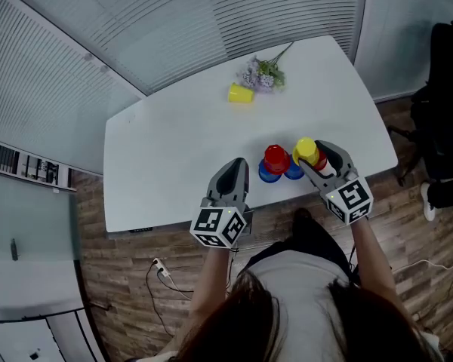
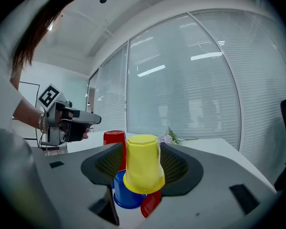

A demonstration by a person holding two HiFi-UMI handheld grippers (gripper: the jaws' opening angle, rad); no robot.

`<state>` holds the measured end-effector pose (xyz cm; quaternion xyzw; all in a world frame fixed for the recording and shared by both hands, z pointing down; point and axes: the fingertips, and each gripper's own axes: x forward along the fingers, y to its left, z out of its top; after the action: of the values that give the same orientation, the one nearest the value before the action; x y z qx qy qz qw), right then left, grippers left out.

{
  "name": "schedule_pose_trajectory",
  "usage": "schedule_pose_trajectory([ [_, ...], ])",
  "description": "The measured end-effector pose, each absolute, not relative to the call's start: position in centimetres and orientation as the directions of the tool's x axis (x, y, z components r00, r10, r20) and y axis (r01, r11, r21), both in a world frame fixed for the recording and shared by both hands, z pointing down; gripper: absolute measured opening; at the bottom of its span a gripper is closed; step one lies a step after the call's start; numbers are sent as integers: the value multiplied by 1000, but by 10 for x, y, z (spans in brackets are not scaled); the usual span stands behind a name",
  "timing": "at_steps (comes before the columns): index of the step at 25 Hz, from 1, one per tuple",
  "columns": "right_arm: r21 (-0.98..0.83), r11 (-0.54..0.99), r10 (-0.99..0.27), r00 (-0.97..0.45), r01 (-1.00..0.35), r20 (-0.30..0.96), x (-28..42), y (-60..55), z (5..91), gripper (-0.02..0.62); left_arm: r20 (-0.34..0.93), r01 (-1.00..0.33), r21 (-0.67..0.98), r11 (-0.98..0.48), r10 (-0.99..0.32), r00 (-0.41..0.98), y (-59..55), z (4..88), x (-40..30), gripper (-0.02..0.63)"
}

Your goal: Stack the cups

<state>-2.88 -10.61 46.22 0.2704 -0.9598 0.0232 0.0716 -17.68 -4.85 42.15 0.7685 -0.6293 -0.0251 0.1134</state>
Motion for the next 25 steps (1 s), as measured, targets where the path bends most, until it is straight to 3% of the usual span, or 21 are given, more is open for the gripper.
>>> schedule_pose_trajectory([
  [13, 5, 838, -543, -834, -545, 104, -8, -93, 439, 247, 109, -963, 209, -168, -975, 193, -47, 425, -181, 28],
  [25, -6, 819, -573, -819, -574, 37, 16, -109, 406, 96, 133, -967, 202, -152, -974, 181, -65, 430, -191, 28],
])
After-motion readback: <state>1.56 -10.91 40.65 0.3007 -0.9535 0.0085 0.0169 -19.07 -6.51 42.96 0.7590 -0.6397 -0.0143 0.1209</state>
